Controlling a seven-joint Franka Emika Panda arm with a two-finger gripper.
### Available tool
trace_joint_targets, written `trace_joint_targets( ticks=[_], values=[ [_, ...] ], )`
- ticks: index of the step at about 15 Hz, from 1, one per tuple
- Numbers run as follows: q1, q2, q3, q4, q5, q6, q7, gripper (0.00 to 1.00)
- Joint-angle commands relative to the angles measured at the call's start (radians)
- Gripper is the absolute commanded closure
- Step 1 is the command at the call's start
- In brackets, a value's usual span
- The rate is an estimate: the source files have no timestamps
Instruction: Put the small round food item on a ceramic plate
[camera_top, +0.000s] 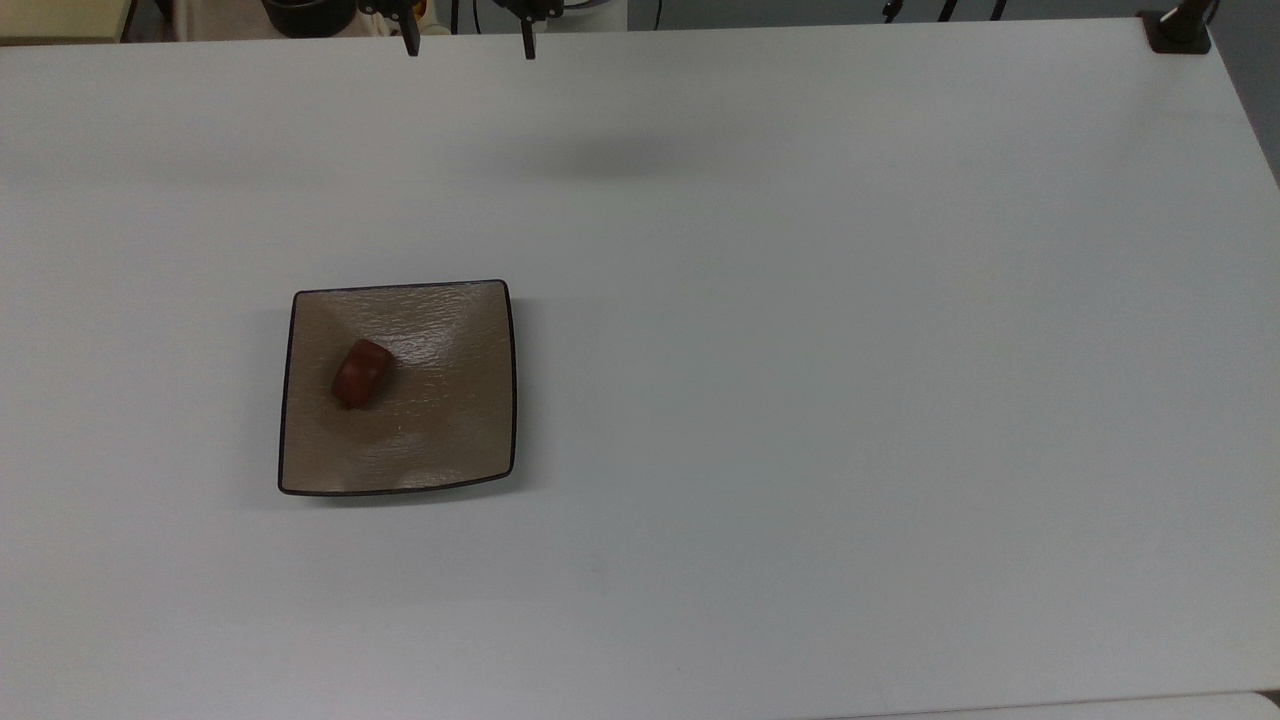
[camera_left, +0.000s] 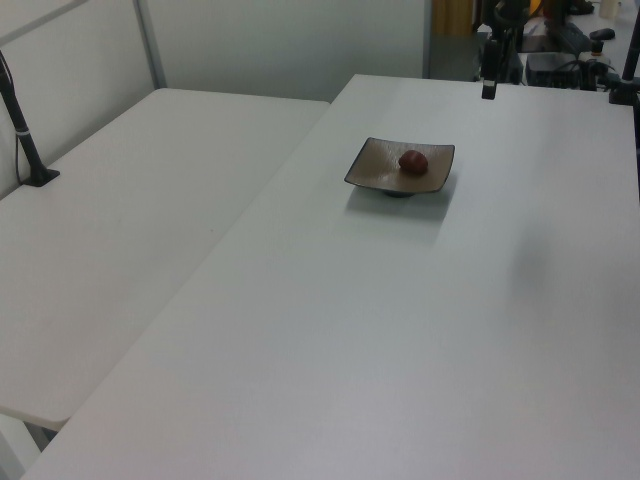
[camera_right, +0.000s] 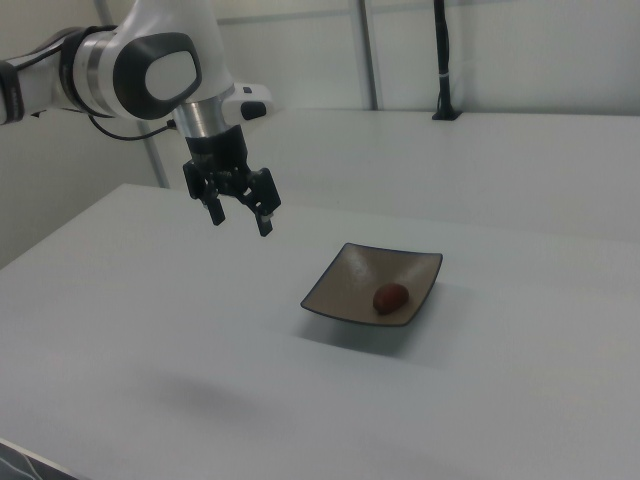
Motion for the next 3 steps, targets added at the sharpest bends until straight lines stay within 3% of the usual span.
trace_joint_targets(
  ticks=[1,3],
  values=[
    [0.003,-0.013,-0.008,-0.026,0.023,0.023,0.003,0.00],
    [0.003,-0.011,-0.005,-0.028,0.023,0.025,0.025,0.00]
  ],
)
